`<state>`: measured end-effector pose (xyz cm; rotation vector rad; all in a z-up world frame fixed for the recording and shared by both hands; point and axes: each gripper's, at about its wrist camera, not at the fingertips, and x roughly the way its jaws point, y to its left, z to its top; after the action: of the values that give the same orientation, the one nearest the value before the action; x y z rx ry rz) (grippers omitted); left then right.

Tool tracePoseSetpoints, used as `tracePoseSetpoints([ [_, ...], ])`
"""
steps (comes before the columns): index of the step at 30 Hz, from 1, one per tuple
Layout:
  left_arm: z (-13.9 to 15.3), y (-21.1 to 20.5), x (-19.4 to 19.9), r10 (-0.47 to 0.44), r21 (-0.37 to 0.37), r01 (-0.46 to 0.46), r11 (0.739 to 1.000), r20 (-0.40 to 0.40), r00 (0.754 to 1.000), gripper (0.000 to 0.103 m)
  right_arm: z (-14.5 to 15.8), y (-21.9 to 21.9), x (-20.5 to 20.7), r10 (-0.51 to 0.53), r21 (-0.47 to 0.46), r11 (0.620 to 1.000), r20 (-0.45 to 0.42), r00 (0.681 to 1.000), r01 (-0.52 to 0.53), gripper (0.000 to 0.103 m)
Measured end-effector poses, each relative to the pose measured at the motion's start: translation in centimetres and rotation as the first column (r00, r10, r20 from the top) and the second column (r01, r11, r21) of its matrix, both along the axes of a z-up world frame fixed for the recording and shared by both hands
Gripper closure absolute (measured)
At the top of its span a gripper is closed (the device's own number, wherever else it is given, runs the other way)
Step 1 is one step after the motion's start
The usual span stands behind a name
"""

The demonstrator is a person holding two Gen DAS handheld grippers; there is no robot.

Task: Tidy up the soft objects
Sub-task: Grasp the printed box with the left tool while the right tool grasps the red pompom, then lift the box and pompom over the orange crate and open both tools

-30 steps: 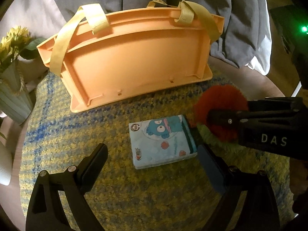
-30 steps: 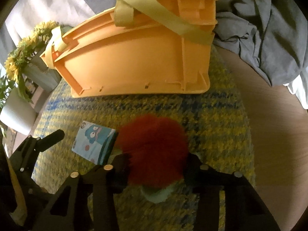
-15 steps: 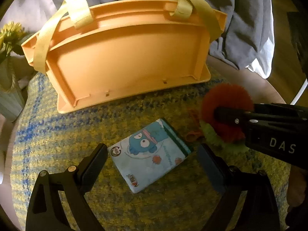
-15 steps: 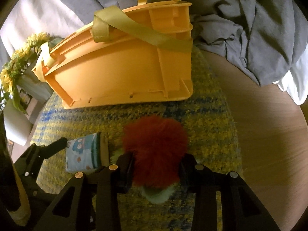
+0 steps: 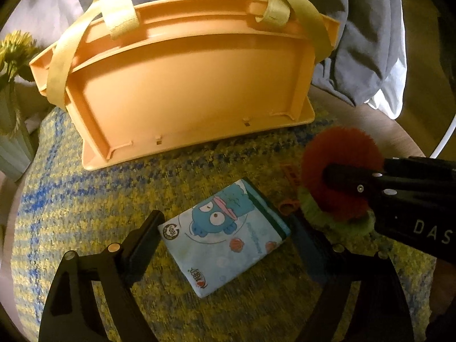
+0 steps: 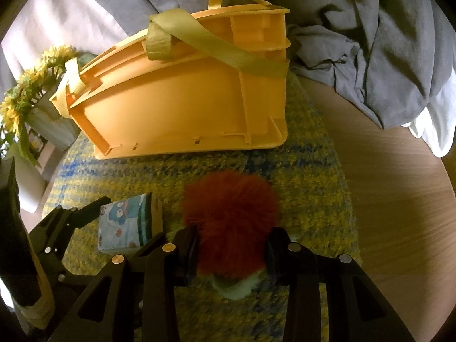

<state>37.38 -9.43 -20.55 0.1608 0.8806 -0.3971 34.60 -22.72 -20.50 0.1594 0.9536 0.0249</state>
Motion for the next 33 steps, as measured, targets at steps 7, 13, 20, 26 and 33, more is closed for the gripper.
tracePoseSetpoints([
  [7, 1.4, 1.8, -1.1, 0.032, -0.011, -0.032, 0.999, 0.017, 0.999, 0.015, 0.4, 0.0, -0.6, -0.011, 0.015, 1.000, 0.012, 1.000, 0.011, 0.067],
  [13, 3.4, 2.8, -1.9, 0.071, -0.034, -0.070, 0.997, 0.051, 0.996, 0.015, 1.2, 0.5, -1.3, -0.005, 0.026, 1.000, 0.036, 0.999, 0.004, 0.068],
  [20, 5.9, 3.3, -2.6, 0.113, -0.050, -0.108, 0.993, 0.105, 0.988, 0.015, 2.7, 1.0, -2.4, -0.008, 0.025, 1.000, 0.089, 0.996, 0.006, 0.068],
  [26, 8.0, 3.8, -3.3, 0.126, -0.056, -0.118, 0.991, 0.163, 0.979, 0.015, 4.5, 1.3, -3.3, -0.013, 0.015, 1.000, 0.135, 0.991, 0.011, 0.068],
  [33, 10.6, 4.4, -3.9, 0.140, -0.075, -0.126, 0.989, 0.236, 0.962, 0.015, 7.1, 1.8, -4.3, -0.014, 0.004, 1.000, 0.210, 0.978, 0.013, 0.068],
])
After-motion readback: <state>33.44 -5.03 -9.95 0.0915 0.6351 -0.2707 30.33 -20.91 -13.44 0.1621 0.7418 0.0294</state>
